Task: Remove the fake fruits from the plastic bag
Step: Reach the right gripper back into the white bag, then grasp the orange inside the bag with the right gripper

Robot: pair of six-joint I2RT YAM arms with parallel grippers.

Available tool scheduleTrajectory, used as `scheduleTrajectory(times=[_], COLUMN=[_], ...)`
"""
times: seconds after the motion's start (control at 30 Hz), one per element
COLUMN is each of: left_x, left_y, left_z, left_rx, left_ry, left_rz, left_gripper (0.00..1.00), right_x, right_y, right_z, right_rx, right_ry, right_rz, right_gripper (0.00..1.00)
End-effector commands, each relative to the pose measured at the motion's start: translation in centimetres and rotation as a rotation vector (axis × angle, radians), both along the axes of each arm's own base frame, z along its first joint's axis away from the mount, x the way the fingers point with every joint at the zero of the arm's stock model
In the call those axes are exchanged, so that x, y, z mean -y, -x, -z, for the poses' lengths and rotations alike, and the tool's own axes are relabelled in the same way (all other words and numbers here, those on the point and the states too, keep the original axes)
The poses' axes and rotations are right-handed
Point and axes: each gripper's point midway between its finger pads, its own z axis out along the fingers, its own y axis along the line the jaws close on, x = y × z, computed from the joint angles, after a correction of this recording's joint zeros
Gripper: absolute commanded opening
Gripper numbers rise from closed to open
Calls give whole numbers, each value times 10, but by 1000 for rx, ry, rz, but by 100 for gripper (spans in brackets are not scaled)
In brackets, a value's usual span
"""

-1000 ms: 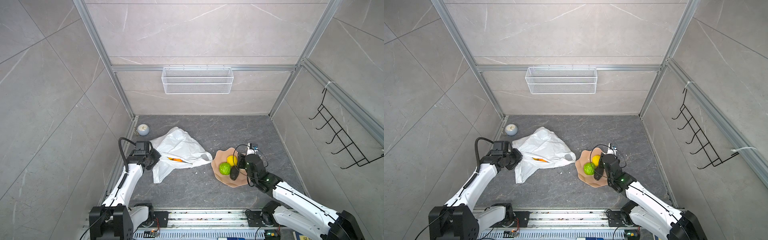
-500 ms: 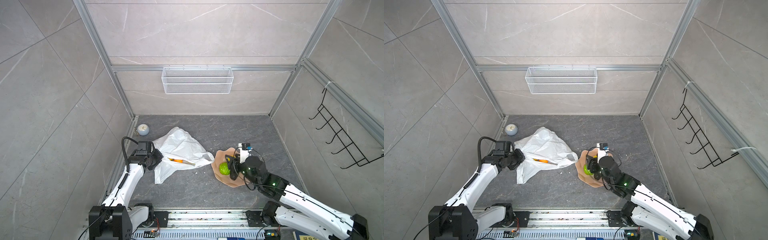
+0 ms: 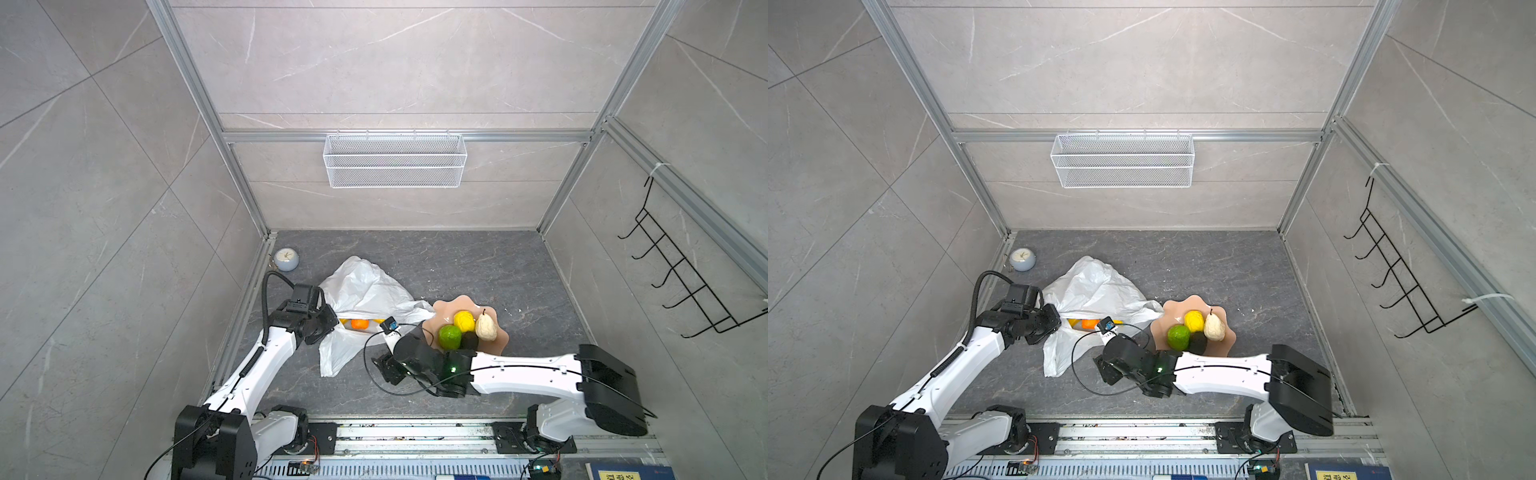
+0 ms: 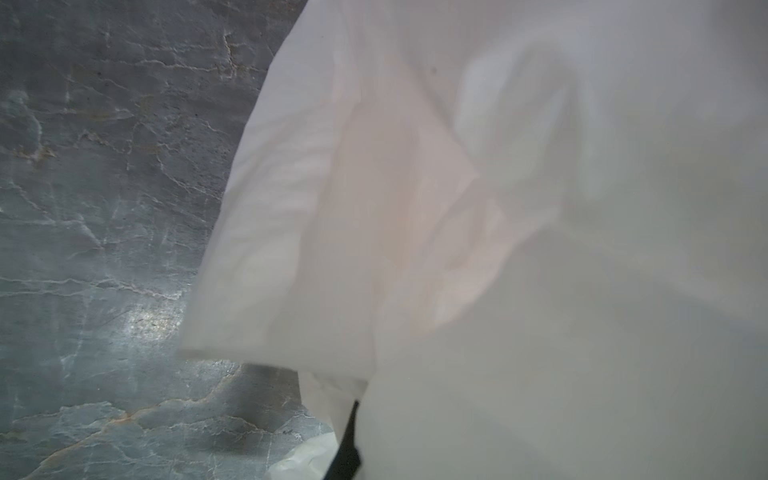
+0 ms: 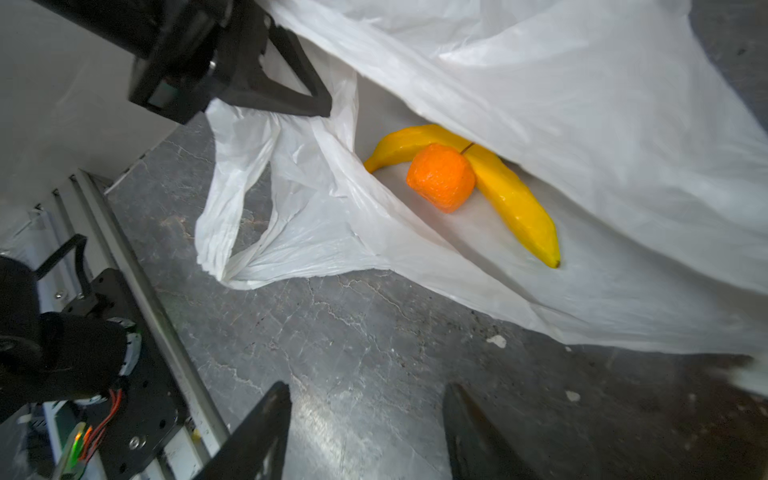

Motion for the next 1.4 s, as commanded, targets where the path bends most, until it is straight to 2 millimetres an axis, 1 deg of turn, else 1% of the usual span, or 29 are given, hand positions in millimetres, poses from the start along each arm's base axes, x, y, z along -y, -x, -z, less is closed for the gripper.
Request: scheduleTrajectory(times=[0.0,0.07,0.27,0.33,0.43,0.5,0.63,0.73,0.83,0.9,1.13,1.37], left_x=[-1,0,1,3,7,9,11,12,13,14,16,17], left_y=[12,16,28,29,29,29,29,28,27,26,25,26], left_z=[3,9,31,36,40,42,46,48,48,48,47,49], left_rx=[-13,-28,-85,-91,-94,-99,-109,-112,-110,-107,-105,-110], left_ry=[-23,-27,-38,-31,-15,-8,-9,-6,-4,-2,-7,-7], left_rz=[35,44,72,81,90,98,110,114,114,113,118,118], left_gripper=[5,5,5,6,7,7,8,8,8,8,8,8], right_x=[-12,-13,-20,-22,-23,-26,-28,-26,-25,-28,-36,-45], right_y=[-26,-43,-85,-96,-107,-109,-102,-98,-95,-93,-98,-102], right_z=[3,11,30,37,47,48,52,57,55,55,59,62], right_rx=[-34,-56,-100,-124,-134,-140,-178,-206,-220,-231,-229,-232], right_ry=[-11,1,101,132,171,178,149,137,114,99,108,112], right_rz=[45,68,117,140,162,162,156,168,172,161,154,146], right_gripper=[59,58,58,59,59,59,59,58,56,55,40,33])
